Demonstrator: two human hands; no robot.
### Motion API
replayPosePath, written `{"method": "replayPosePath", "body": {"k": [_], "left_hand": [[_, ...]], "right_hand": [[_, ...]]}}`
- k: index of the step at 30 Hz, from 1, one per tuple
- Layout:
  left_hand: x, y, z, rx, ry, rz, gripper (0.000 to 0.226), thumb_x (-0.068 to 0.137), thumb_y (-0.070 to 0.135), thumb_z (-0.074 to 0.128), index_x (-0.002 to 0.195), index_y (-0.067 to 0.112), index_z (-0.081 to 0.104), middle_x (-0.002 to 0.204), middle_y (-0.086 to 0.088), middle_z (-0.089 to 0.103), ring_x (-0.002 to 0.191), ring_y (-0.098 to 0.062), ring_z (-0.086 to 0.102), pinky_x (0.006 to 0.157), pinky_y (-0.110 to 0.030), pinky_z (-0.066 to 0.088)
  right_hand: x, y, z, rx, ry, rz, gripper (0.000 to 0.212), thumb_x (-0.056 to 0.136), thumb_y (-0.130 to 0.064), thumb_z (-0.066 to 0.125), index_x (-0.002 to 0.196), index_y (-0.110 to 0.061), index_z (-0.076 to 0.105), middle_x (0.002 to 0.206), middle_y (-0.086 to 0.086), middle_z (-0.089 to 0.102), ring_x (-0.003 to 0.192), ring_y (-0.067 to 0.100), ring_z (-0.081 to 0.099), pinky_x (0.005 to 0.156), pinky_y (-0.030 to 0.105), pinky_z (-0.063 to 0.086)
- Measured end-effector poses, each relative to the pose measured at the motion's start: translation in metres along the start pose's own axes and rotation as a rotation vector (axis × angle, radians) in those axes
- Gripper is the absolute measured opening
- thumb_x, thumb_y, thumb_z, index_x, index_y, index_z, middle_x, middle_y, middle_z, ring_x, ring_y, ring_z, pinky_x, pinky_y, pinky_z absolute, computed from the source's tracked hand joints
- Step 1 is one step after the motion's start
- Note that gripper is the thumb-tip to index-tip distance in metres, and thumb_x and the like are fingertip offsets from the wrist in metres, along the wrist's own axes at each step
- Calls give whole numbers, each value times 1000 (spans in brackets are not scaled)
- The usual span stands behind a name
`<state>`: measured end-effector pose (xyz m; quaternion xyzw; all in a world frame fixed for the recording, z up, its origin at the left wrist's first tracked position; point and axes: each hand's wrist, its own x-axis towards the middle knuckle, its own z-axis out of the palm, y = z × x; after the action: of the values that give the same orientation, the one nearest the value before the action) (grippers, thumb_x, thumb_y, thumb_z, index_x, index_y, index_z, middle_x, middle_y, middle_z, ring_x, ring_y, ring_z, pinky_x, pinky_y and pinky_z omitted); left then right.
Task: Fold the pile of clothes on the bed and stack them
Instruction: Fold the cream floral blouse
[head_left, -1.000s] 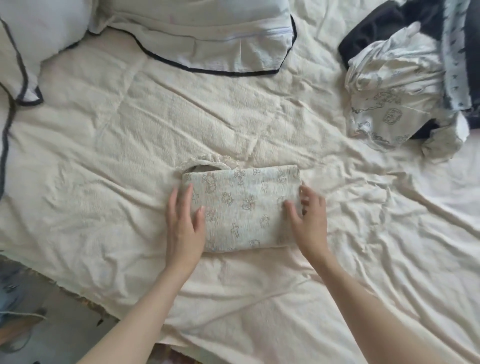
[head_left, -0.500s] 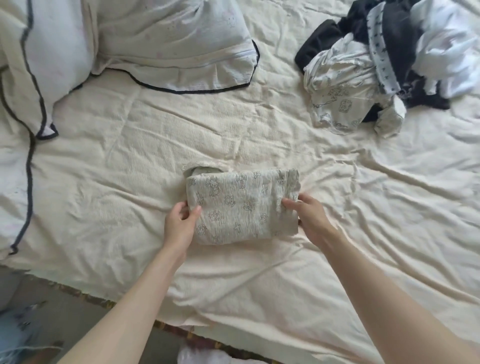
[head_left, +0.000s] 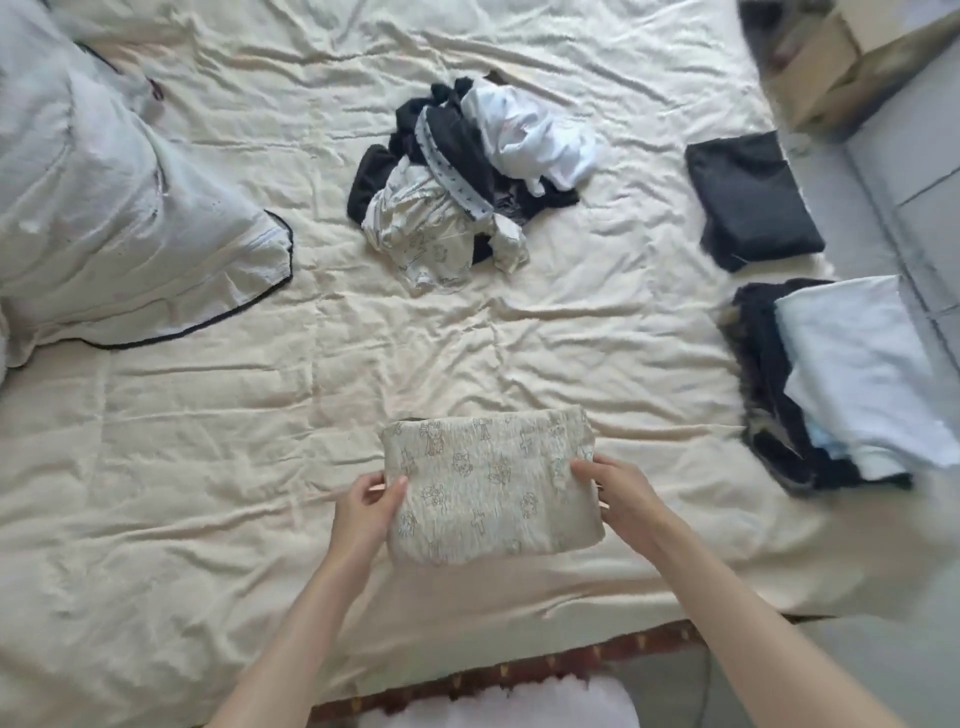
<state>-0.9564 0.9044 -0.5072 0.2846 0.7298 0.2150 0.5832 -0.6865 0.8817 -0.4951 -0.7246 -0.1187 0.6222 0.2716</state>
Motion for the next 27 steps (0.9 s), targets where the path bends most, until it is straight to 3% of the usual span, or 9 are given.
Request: {"method": "replayPosePath", "body": {"k": [3, 5, 12, 17, 20, 22, 27], "left_hand": [[-19, 27, 40, 46, -66, 55, 13, 90, 20, 63, 100, 11, 62, 90, -4, 65, 83, -18, 63, 77, -38, 54], [-28, 42, 67, 77, -107, 89, 2, 90, 17, 62, 91, 15, 63, 84, -2, 65, 75, -13, 62, 68, -35, 53], [-45, 97, 184, 234, -158, 167, 11, 93, 18, 57, 100, 12, 61, 88, -5, 62, 75, -16, 59, 60, -29, 45], [-55, 167, 313, 360, -177, 355, 14, 94, 19, 53, 105, 13, 59, 90, -1, 62, 77, -12, 58, 64, -28, 47], [-61, 210, 390, 460, -262, 484, 20, 93, 23, 54, 110, 14, 60, 101, -6, 65, 91, -21, 62, 82, -37, 51], [-62, 230, 442, 523, -308, 572, 21, 93, 23, 54, 111, 16, 61, 106, -8, 66, 100, -25, 61, 91, -40, 49], [-61, 247, 557, 683, -378, 763, 27, 91, 24, 53, 116, 16, 62, 110, -4, 64, 108, -22, 58, 90, -32, 44]], "right_hand": [[-18, 1, -49, 108, 38, -17, 10, 92, -13, 56, 91, -16, 66, 93, 1, 71, 89, 22, 64, 72, 34, 50], [-26, 1, -80, 165, 53, -24, 12, 93, -13, 54, 94, -15, 66, 91, 1, 70, 86, 21, 64, 69, 31, 50], [-27, -13, -185, 339, 75, -34, 11, 93, -11, 52, 94, -10, 63, 90, 5, 68, 83, 21, 61, 68, 31, 49], [-25, -40, -287, 612, 135, -68, 12, 94, -10, 52, 102, -8, 61, 91, 7, 67, 79, 19, 61, 68, 32, 49], [-22, -50, -339, 803, 239, -110, 7, 92, -7, 54, 95, -8, 60, 85, 8, 66, 76, 20, 61, 71, 35, 49], [-19, -49, -368, 908, 292, -139, 10, 91, -5, 54, 99, -7, 60, 92, 12, 65, 82, 23, 61, 78, 39, 47], [2, -27, -404, 1138, 297, -154, 26, 91, -1, 52, 116, -7, 58, 106, 15, 63, 96, 29, 59, 81, 40, 47]]}}
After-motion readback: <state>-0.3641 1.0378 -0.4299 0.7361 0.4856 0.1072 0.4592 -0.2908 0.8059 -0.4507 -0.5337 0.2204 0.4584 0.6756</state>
